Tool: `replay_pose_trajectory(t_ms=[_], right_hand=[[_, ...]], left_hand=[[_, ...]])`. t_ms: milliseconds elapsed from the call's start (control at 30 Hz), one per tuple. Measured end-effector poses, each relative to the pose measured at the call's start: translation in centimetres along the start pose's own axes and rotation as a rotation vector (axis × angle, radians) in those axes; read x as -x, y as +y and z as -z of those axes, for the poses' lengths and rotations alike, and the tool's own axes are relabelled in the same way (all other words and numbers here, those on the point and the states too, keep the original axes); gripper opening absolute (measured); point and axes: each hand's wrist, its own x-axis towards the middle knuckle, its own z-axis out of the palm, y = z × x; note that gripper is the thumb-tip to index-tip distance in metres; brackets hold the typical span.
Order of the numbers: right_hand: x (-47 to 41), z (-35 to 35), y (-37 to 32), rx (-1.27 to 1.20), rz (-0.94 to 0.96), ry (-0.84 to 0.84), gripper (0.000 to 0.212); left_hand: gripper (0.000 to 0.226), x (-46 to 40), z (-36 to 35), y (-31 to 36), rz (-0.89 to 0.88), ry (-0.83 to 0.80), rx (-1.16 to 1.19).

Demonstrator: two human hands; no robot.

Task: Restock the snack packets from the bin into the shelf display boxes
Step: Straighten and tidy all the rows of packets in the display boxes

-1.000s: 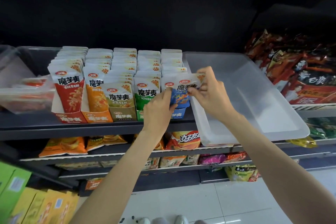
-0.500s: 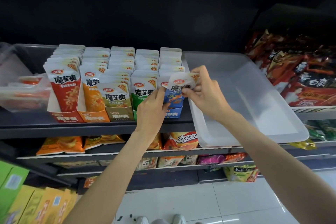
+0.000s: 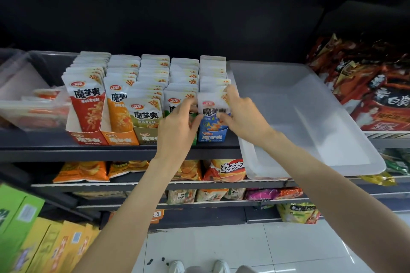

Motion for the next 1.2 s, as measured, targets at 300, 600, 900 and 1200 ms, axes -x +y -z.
replay_pose_trajectory(t_ms=[300, 600, 900, 1200], right_hand=[[0.5, 2.3, 0.0, 0.122, 0.123, 0.154, 0.022], [-2.6, 5.8, -3.5, -0.088, 0.473, 0.174, 0.003], [-11.0, 0.7, -14.2, -0.041, 0.523, 0.012, 0.014], [-19.3, -5.2, -18.7, 0.177, 0.189, -0.026, 0.026]], left_hand=[[0.032, -1.2, 1.2, -0.2, 0.032, -0.074, 0.016], [0.025, -1.0, 12.0, -2.6, -0.12, 0.016, -0.032], [0.013, -4.8, 21.0, -18.6, 0.145, -0.082, -0.011], [0.009, -12.2, 16.8, -27.0, 0.164, -0.104, 0.183]])
